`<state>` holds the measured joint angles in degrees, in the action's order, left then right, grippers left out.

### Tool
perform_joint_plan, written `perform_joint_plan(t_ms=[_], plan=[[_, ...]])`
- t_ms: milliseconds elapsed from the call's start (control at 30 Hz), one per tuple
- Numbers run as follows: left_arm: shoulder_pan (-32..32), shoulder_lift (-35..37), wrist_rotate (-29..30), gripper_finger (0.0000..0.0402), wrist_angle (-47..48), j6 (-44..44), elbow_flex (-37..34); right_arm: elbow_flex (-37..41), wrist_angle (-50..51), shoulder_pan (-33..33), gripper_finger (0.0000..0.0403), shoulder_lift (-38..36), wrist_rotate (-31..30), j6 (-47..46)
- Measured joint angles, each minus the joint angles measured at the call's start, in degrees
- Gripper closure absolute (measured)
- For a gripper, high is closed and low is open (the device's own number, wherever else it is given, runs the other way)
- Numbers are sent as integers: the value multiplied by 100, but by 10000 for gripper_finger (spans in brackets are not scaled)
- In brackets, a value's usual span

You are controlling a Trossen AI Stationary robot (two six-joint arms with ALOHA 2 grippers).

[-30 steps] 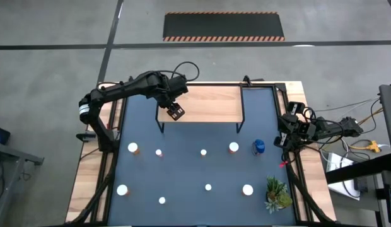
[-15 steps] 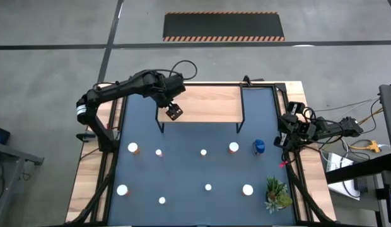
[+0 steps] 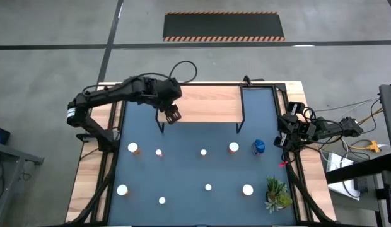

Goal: Pick and place medicine bottles onto shelf by color
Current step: Put the large orange pill bottle on the shelf

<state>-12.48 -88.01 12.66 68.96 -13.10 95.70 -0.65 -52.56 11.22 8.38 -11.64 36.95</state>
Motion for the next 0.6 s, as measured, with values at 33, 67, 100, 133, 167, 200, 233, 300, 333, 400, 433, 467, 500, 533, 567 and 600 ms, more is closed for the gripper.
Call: perform_joint_plan(t_ms=[33,67,100,133,167,200,233,300,333,400,433,467,500,533,567,600], plan=[[33,-3,8,278,-153,2,-65,-2,0,2,394,0,0,2],[68,-9,21,295,-317,2,-129,-2,0,1,394,0,0,1],[99,-9,30,310,-462,2,-192,-2,1,1,394,0,0,-4],[137,-9,30,326,-563,2,-246,-2,3,2,394,0,0,-16],[179,-9,28,340,-600,2,-268,-2,6,1,394,0,0,-33],[215,-11,29,353,-601,2,-274,-1,11,0,394,0,0,-39],[250,-11,29,365,-593,0,-274,-2,13,2,394,2,0,-37],[324,-3,34,387,-594,-2,-275,-2,13,2,394,0,0,-35],[362,0,77,394,-596,-1,-285,-2,11,2,394,0,0,-35],[424,0,163,398,-591,0,-292,-2,11,2,394,0,0,-33],[442,0,221,396,-593,0,-297,-2,11,2,394,0,0,-33],[454,2,273,395,-592,1,-301,-2,11,2,394,0,0,-33],[463,4,282,394,-593,0,-310,-2,11,1,394,0,0,-33],[469,4,284,394,-591,0,-318,-2,13,2,394,0,0,-33],[466,4,284,394,-591,1,-326,-2,11,0,394,0,0,-33],[466,4,284,394,-589,0,-334,-2,13,1,394,1,0,-35]])
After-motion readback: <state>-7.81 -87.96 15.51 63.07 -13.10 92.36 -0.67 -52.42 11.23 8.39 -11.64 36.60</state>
